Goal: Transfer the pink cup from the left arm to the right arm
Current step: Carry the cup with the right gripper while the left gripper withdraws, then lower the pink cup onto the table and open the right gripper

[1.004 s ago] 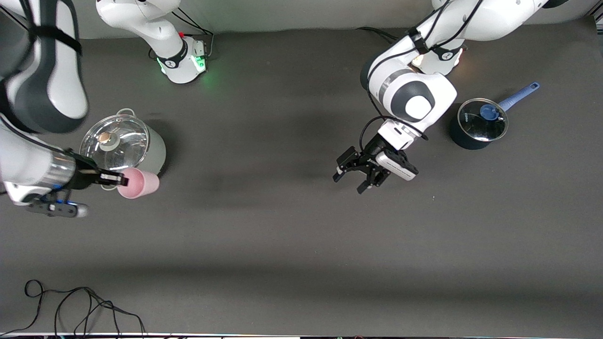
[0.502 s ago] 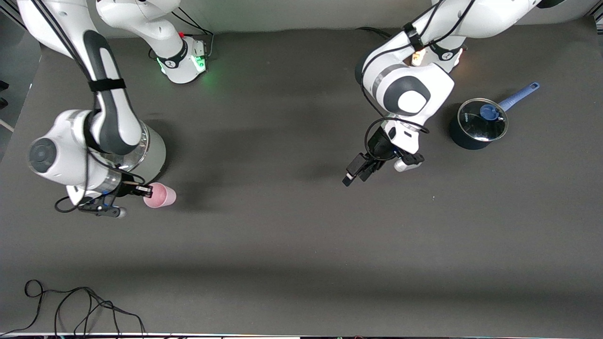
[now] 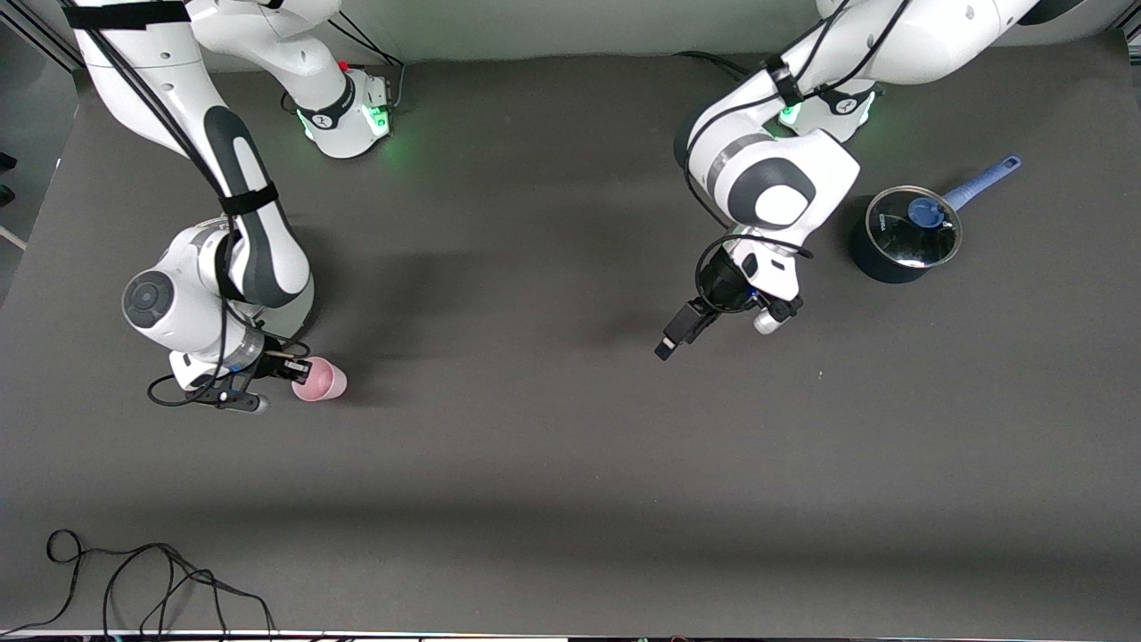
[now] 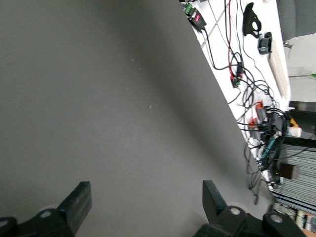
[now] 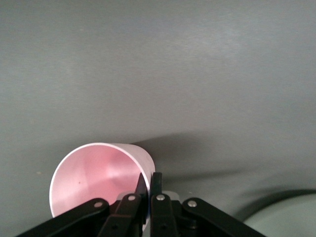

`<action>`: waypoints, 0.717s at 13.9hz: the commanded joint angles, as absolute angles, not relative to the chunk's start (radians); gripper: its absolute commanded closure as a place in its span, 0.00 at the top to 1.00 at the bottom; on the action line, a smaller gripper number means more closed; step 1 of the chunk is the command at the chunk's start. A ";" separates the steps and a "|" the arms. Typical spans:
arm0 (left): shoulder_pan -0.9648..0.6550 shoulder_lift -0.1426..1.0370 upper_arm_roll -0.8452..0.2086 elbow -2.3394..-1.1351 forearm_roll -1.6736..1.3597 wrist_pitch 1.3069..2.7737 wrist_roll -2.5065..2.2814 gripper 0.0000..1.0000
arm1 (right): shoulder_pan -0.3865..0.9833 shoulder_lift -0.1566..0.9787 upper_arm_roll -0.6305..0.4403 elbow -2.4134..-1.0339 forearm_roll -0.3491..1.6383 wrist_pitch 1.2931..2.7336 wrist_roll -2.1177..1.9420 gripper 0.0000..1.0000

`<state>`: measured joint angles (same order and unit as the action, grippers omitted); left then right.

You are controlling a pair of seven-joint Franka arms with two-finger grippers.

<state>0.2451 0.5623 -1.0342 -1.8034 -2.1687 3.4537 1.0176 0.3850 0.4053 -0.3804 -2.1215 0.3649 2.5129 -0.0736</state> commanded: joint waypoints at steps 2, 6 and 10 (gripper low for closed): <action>0.265 0.568 -1.035 -1.775 -2.161 3.312 0.823 1.00 | 0.402 0.365 -0.379 -2.126 0.448 2.502 -0.152 0.99; 0.291 0.548 -1.035 -1.747 -2.054 3.286 0.411 1.00 | 0.403 0.186 -0.411 -2.123 0.427 2.314 -0.123 1.00; 0.304 0.546 -1.058 -1.778 -2.030 3.277 0.413 1.00 | 0.403 -0.010 -0.426 -2.086 0.180 2.088 0.004 1.00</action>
<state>0.2932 0.5652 -1.0394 -1.7493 -2.0571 3.2934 0.4539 0.3961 0.1022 -0.4266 -2.0854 0.2878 2.1862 -0.0782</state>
